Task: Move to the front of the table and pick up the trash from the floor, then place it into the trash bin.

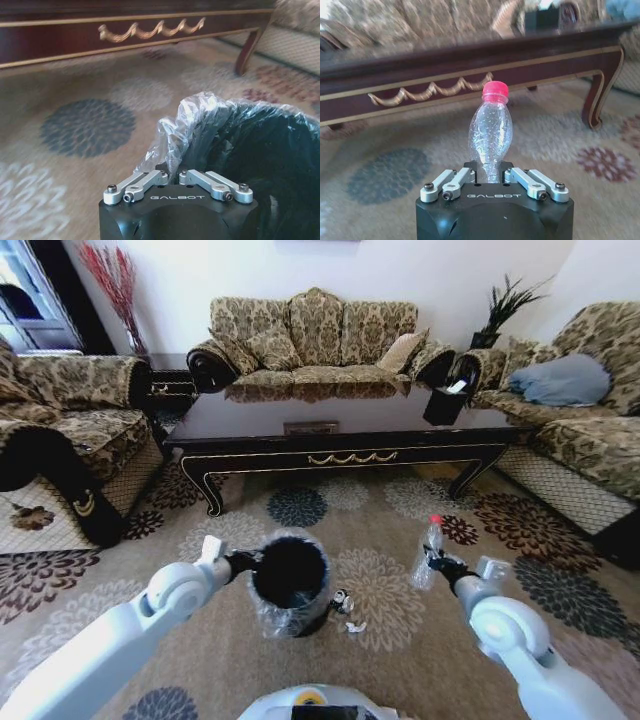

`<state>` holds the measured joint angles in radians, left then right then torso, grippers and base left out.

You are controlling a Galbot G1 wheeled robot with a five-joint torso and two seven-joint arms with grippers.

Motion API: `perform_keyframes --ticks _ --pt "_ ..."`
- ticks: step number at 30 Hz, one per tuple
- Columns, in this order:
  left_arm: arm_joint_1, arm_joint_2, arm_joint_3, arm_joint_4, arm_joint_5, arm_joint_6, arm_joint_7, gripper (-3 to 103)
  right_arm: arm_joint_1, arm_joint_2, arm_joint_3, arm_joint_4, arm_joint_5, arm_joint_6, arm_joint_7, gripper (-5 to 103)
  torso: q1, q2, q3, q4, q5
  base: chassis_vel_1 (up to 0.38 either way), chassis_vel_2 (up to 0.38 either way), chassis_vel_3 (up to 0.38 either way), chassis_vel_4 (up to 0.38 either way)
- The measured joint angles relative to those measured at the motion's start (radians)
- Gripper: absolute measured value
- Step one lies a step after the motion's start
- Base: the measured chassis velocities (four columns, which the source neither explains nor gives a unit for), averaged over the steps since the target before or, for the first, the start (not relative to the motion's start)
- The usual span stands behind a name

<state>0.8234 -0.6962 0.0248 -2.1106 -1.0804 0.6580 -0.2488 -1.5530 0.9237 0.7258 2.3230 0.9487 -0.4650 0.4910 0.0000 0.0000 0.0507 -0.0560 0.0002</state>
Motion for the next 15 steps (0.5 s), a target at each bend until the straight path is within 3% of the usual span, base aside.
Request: perform_keyframes --ticks 7,9,15 --pt "-0.197 -0.07 0.195 0.079 -0.05 0.012 -0.039 4 -0.073 0.01 0.068 0.113 -0.018 0.045 -0.044 21 0.0 0.0 0.0 0.0 0.0004 0.0 0.0 0.0 0.0" --pt "-0.205 -0.076 0.208 0.086 -0.051 0.014 -0.043 4 -0.075 0.01 0.071 0.118 -0.018 0.048 -0.046 21 0.0 0.0 0.0 0.0 0.0005 0.0 0.0 0.0 0.0" --pt "-0.33 -0.185 0.367 0.169 -0.068 0.045 -0.082 4 -0.109 0.014 0.097 0.187 -0.016 0.101 -0.108 21 0.0 0.0 0.0 0.0005 -0.0001 0.0 0.0 0.0 0.0"
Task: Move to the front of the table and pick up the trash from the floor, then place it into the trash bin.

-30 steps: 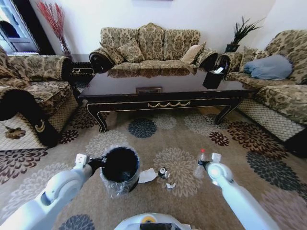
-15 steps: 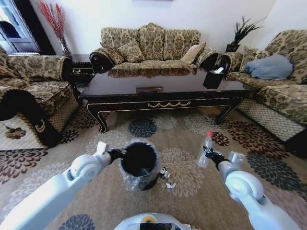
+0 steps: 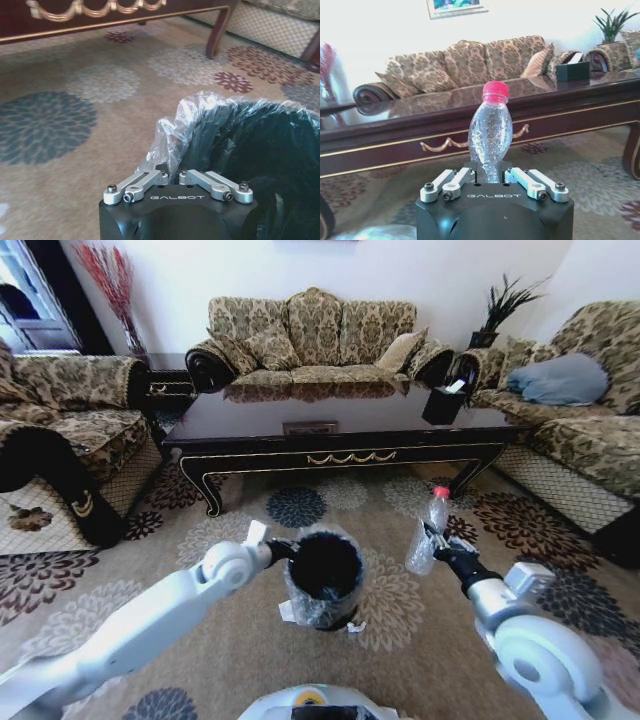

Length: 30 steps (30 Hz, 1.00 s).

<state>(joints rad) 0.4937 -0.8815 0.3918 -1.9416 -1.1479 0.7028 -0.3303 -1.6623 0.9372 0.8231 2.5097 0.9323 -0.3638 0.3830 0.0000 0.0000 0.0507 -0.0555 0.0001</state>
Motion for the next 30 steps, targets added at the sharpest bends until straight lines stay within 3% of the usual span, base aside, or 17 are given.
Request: perform_keyframes --ticks 6,11,19,30 --pt "-0.131 -0.1 0.114 0.065 -0.046 0.011 -0.035 4 -0.017 0.009 -0.026 -0.001 -0.021 0.034 -0.039 21 0.0 0.0 0.0 -0.0002 0.0002 0.0 0.0 0.0 0.0" --pt "-0.171 -0.158 0.153 0.108 -0.073 0.022 -0.067 4 -0.018 0.017 -0.051 -0.004 -0.055 0.063 -0.064 21 0.0 0.0 0.0 -0.0003 0.0002 0.0 0.0 0.0 0.0" --pt "-0.204 -0.218 0.206 0.165 -0.075 0.026 -0.082 4 -0.038 0.026 -0.071 -0.007 -0.088 0.066 -0.096 21 0.0 0.0 0.0 -0.0003 0.0001 0.0 0.0 0.0 0.0" --pt "-0.212 -0.24 0.219 0.168 -0.083 0.031 -0.097 4 -0.043 0.032 -0.081 -0.008 -0.123 0.06 -0.11 21 0.0 0.0 0.0 -0.0001 0.0 0.0 0.0 0.0 0.0"
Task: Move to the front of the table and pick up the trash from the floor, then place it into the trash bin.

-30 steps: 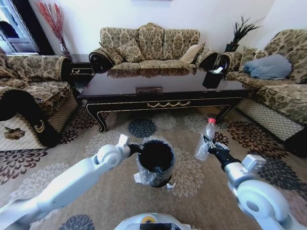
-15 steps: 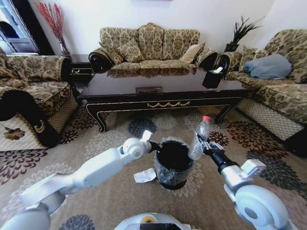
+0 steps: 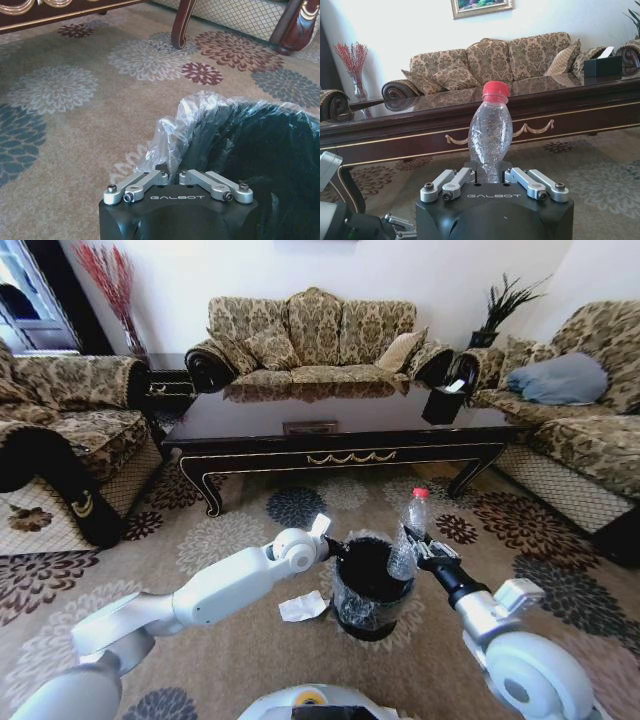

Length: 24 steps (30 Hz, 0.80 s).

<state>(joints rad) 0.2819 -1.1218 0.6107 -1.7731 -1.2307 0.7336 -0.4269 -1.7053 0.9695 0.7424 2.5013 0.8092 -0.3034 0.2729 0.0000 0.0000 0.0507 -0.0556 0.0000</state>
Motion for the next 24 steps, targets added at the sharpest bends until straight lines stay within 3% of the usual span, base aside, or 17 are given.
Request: perform_keyframes --ticks 5,9,13,16,24 --pt "-0.006 0.001 0.0 -0.002 -0.008 0.001 -0.008 4 -0.011 0.0 0.001 0.0 -0.006 -0.01 -0.019 19 0.0 0.0 0.0 -0.0002 0.0 0.0 0.0 0.0 0.0" --pt "-0.007 0.005 -0.002 -0.001 -0.008 0.002 -0.009 4 -0.011 -0.006 0.004 -0.001 -0.004 -0.013 -0.025 30 0.0 0.0 0.0 -0.0001 0.0 0.0 0.0 0.0 0.0" --pt "-0.008 0.006 -0.006 0.003 -0.006 0.002 -0.012 4 -0.007 -0.008 0.003 -0.001 0.0 -0.018 -0.025 51 0.0 0.0 0.0 0.0 -0.0001 0.0 0.0 0.0 0.0" --pt "-0.008 0.004 -0.007 0.004 -0.005 0.002 -0.014 4 -0.007 -0.006 0.001 -0.001 0.001 -0.02 -0.025 57 0.0 0.0 0.0 -0.0001 0.0 0.0 0.0 0.0 0.0" --pt "-0.015 0.006 -0.003 0.005 -0.004 0.002 -0.014 4 -0.011 0.0 0.001 -0.001 0.002 -0.022 -0.024 90 0.0 0.0 0.0 -0.0001 0.0 0.0 0.0 0.0 0.0"
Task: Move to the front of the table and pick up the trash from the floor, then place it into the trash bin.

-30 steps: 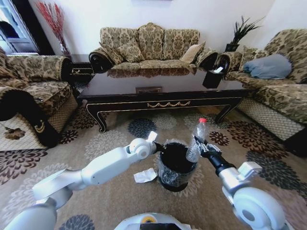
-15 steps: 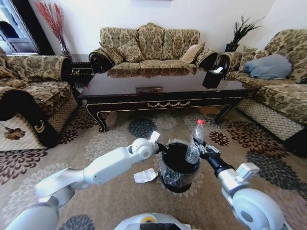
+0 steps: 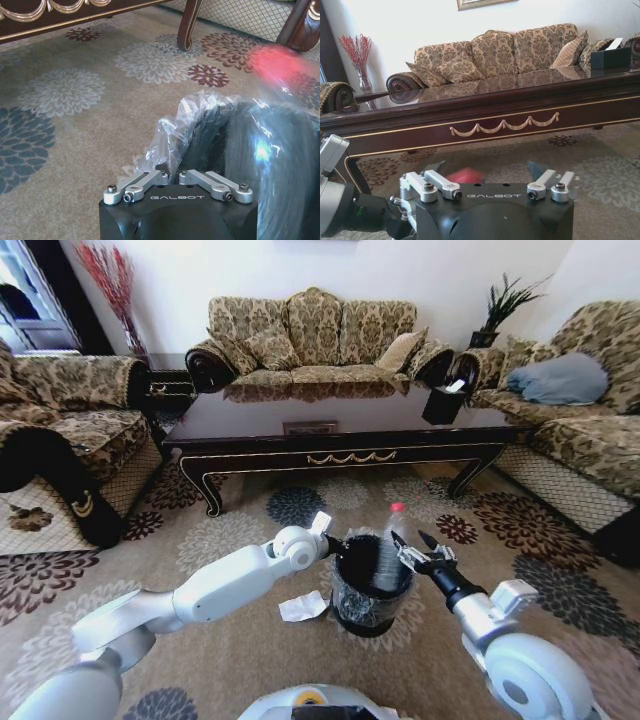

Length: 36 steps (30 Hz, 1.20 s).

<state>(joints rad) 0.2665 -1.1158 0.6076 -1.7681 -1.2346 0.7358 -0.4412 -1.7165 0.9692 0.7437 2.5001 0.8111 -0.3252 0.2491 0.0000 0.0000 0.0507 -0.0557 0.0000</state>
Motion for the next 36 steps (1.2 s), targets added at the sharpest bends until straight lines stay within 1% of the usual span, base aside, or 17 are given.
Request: perform_keyframes --ticks 1,3,5,7,11,15,17,20,21,24,25,28,29,32,33,34,36 --pt "0.0 0.0 0.0 0.0 0.0 0.0 0.0 4 0.0 0.0 0.0 0.0 0.0 0.0 0.0 90 0.0 0.0 0.0 0.0 0.0 0.0 0.0 0.0 0.0" --pt "0.0 0.001 -0.007 0.002 0.0 0.0 0.001 4 -0.001 0.002 0.0 0.0 0.0 0.0 0.001 98 0.0 0.0 0.0 -0.0001 0.0 0.0 0.0 0.0 0.0" --pt "0.0 0.003 -0.015 0.003 0.001 0.0 0.001 4 -0.001 0.003 0.001 0.0 0.001 0.0 0.001 100 0.0 0.0 0.0 -0.0001 0.0 0.0 0.0 0.0 0.0" --pt "0.01 0.034 -0.05 0.005 0.004 0.0 0.004 4 -0.001 0.011 0.008 0.0 0.003 -0.001 0.006 100 0.0 0.0 0.0 -0.0001 -0.0001 0.0 0.0 0.0 0.0" --pt "0.026 0.063 -0.074 -0.004 0.009 0.0 0.007 4 0.0 0.019 0.015 0.0 0.005 -0.001 0.009 100 0.0 0.0 0.0 0.0 -0.0001 0.0 0.0 0.0 0.0" --pt "0.113 0.118 -0.16 -0.038 0.036 0.0 0.018 4 0.014 0.026 0.027 0.0 0.008 0.003 0.012 100 0.0 0.0 0.0 0.0 -0.0001 0.0 0.0 0.0 0.0" --pt "0.143 0.132 -0.184 -0.046 0.045 0.0 0.022 4 0.016 0.028 0.027 -0.003 0.007 0.004 0.014 100 0.0 0.0 0.0 0.0 -0.0005 0.0 0.0 0.0 0.0" --pt "0.221 0.194 -0.247 -0.07 0.084 -0.009 0.033 4 0.016 0.041 0.022 -0.019 0.007 0.007 0.02 100 0.0 0.0 0.0 -0.0001 -0.0003 0.0 0.0 0.0 0.0" --pt "0.221 0.194 -0.247 -0.07 0.084 -0.009 0.033 4 0.016 0.041 0.022 -0.019 0.007 0.007 0.02 100 0.0 0.0 0.0 -0.0001 -0.0003 0.0 0.0 0.0 0.0" --pt "0.33 0.28 -0.365 -0.105 0.113 -0.019 0.045 4 0.026 0.051 0.007 -0.072 -0.005 0.019 0.015 100 0.0 0.0 0.0 0.0003 -0.0005 0.0 0.0 0.0 0.0" --pt "0.33 0.28 -0.365 -0.105 0.113 -0.019 0.045 4 0.026 0.051 0.007 -0.072 -0.005 0.019 0.015 100 0.0 0.0 0.0 0.0003 -0.0005 0.0 0.0 0.0 0.0" --pt "0.446 0.351 -0.519 -0.138 0.138 -0.035 0.071 4 0.044 0.05 -0.009 -0.159 -0.02 0.066 -0.009 100 0.0 0.0 0.0 0.0 -0.0001 0.0 0.0 0.0 0.0" --pt "0.446 0.351 -0.519 -0.138 0.138 -0.035 0.071 4 0.044 0.05 -0.009 -0.159 -0.02 0.066 -0.009 100 0.0 0.0 0.0 0.0 -0.0001 0.0 0.0 0.0 0.0" --pt "0.575 0.392 -0.661 -0.176 0.145 -0.052 0.09 4 0.06 0.046 -0.028 -0.25 -0.093 0.111 -0.043 100 0.0 0.0 0.0 0.0003 -0.0005 0.0 0.0 0.0 0.0" --pt "0.607 0.402 -0.693 -0.186 0.146 -0.057 0.094 4 0.061 0.047 -0.032 -0.271 -0.105 0.118 -0.049 100 0.0 0.0 0.0 0.0003 -0.0004 0.0 0.0 0.0 0.0" --pt "0.607 0.402 -0.693 -0.186 0.146 -0.057 0.094 4 0.061 0.047 -0.032 -0.271 -0.105 0.118 -0.049 100 0.0 0.0 0.0 0.0003 -0.0004 0.0 0.0 0.0 0.0" --pt "0.665 0.418 -0.752 -0.203 0.151 -0.067 0.099 4 0.062 0.055 -0.044 -0.31 -0.123 0.128 -0.057 100 0.0 0.0 0.0 -0.0001 -0.0002 0.0 0.0 0.0 0.0"
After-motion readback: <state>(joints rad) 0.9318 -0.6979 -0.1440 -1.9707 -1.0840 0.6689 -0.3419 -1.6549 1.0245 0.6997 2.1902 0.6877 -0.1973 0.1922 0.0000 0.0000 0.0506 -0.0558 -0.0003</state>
